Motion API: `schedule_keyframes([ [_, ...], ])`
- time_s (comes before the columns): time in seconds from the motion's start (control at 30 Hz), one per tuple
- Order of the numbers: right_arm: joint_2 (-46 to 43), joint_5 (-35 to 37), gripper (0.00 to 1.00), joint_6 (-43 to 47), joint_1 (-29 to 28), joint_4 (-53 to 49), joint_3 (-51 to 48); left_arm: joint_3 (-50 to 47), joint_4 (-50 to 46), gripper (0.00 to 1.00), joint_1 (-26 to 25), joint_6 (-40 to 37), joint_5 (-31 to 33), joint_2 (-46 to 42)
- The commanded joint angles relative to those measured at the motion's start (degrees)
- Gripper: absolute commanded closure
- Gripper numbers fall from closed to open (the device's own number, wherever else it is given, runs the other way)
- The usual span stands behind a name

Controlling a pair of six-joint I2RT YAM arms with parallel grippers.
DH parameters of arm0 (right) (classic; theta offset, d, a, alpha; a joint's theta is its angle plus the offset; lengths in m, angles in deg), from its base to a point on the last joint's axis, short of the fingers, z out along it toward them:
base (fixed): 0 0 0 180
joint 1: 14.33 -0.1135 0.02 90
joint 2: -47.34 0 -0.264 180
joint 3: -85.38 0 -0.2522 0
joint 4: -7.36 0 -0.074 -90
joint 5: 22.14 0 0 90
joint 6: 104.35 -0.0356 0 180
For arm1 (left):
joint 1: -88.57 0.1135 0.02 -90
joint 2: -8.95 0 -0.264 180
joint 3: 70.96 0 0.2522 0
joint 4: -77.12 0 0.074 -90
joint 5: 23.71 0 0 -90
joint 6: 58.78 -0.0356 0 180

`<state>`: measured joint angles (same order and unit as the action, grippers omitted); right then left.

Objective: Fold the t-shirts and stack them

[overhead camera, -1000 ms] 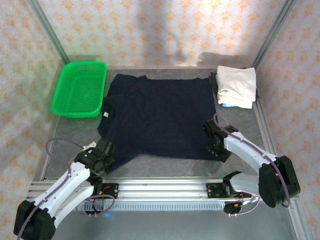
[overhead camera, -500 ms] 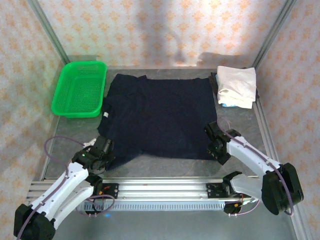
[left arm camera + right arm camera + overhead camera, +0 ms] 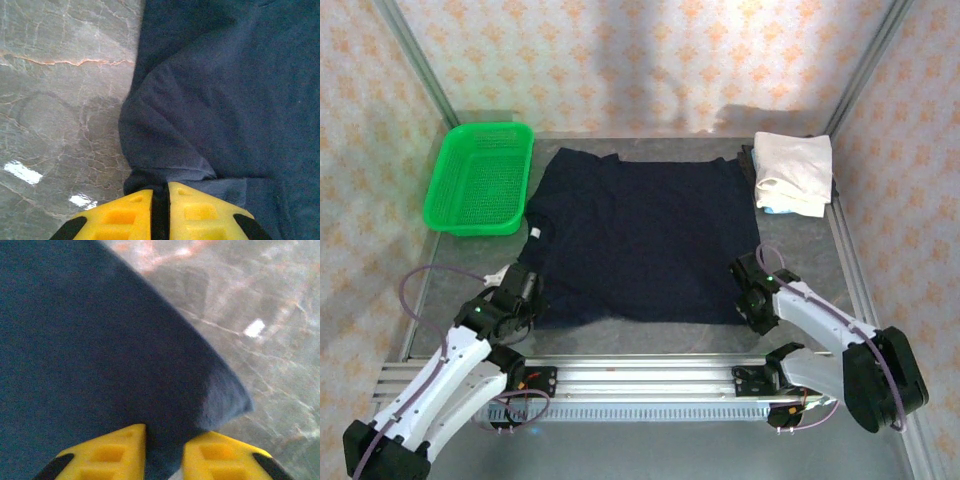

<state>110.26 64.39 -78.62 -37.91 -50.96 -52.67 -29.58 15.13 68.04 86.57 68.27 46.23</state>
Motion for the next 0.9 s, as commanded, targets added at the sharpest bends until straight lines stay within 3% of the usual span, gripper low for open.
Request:
schedule_keyframes([
  [0.0,-1.12,5.34,0.89,1.25,0.31,0.73,2.97,3.50,-2.84,0.85,0.14,-2.46,2.36,0.19],
  [0.2,-0.55,7.61,0.95,6.50,0.36,-3.30,10.31,8.44,-1.85,0.97,0.14,-6.74,4.96,2.18],
  [0.5,4.58,11.00,0.97,13.79,1.04,-4.46,22.00,19.63,5.52,0.99,0.31,-18.98,9.44,11.11],
  [0.73,14.29,8.98,0.97,20.19,4.77,-0.24,28.72,24.14,18.53,1.00,1.35,-31.21,5.84,21.76],
  [0.87,17.27,10.32,0.97,21.76,6.79,0.37,31.95,29.63,14.39,1.00,4.16,-30.83,7.82,29.21],
])
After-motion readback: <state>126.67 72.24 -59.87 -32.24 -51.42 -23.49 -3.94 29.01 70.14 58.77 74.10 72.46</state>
